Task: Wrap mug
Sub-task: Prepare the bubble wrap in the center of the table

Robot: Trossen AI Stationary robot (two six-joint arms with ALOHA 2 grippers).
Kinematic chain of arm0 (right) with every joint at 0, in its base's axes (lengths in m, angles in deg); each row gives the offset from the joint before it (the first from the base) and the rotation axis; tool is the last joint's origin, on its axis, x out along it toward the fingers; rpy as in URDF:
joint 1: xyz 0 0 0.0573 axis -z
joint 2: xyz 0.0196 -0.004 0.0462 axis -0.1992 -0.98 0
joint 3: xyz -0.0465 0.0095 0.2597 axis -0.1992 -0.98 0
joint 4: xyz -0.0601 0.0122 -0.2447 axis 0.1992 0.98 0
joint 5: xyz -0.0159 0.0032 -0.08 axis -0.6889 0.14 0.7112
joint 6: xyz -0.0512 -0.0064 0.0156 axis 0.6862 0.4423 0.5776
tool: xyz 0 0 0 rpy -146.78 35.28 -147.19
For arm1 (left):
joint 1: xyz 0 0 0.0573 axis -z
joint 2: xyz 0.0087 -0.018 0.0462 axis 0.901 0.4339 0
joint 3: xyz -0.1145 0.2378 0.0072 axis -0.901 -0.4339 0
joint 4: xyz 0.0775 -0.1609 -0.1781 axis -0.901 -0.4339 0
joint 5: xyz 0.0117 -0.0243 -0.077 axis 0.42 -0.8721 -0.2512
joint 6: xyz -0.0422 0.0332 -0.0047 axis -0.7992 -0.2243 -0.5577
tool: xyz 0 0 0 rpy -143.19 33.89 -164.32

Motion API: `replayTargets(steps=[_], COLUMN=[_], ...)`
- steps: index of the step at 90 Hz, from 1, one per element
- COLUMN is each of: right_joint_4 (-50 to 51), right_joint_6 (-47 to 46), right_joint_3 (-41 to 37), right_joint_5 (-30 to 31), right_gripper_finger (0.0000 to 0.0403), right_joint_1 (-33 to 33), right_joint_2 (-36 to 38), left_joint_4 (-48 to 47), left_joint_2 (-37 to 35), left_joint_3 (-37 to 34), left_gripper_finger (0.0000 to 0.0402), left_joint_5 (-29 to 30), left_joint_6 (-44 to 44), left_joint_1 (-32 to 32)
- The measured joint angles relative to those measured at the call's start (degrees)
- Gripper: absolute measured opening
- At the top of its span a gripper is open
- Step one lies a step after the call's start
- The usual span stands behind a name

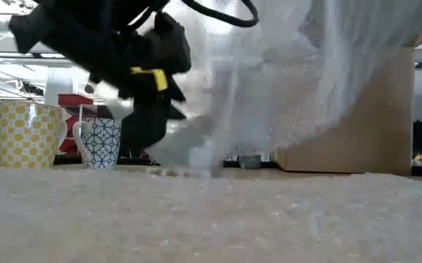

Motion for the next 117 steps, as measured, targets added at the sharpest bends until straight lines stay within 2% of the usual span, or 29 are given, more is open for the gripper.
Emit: replayTargets(steps=[13,28,39,47,57,67,74,83,91,106,117], right_joint_4=[18.08,41.41,53.82,58.05,58.46,55.66,53.83,53.82,59.72,76.95,85.98], right_joint_6=[-11.52,-20.90,-28.15,-32.55,-38.09,-43.09,-46.15,-48.99,-52.56,-56.18,-52.94], right_joint_3=[0.00,0.00,0.00,0.00,0.00,0.00,0.00,0.00,0.00,1.44,6.16], right_joint_5=[-5.02,-5.61,-7.56,-13.39,-20.07,-25.80,-26.77,-26.54,-24.02,-12.44,0.58], right_gripper_finger=[0.0000,0.0000,0.0000,0.0000,0.0000,0.0000,0.0000,0.0000,0.0000,0.0000,0.0000], right_joint_1=[3.77,7.20,9.06,9.52,7.66,4.48,1.59,-1.54,-2.70,0.56,6.42], right_joint_2=[2.69,5.40,6.78,7.13,7.13,7.08,7.06,7.05,7.03,6.95,6.95], left_joint_4=[-9.07,-23.79,-33.84,-40.63,-47.13,-48.85,-48.72,-48.78,-48.73,-48.66,-48.60], left_joint_2=[-5.35,-11.34,-13.36,-13.23,-11.97,-11.87,-12.05,-12.45,-12.40,-12.40,-12.57], left_joint_3=[0.00,0.00,0.00,0.00,0.00,-0.04,-0.03,0.41,1.69,5.24,7.68], left_gripper_finger=[0.0148,0.0148,0.0148,0.0148,0.0148,0.0148,0.0148,0.0148,0.0148,0.0148,0.0148], left_joint_5=[3.07,6.35,6.70,6.62,6.42,5.87,5.90,5.93,5.96,8.77,10.67], left_joint_6=[-5.73,-21.17,-32.90,-41.35,-50.88,-55.39,-55.75,-56.03,-56.54,-54.01,-50.41], left_joint_1=[-1.48,-1.90,-0.85,-0.07,1.38,4.00,6.59,10.08,12.58,14.54,14.49])
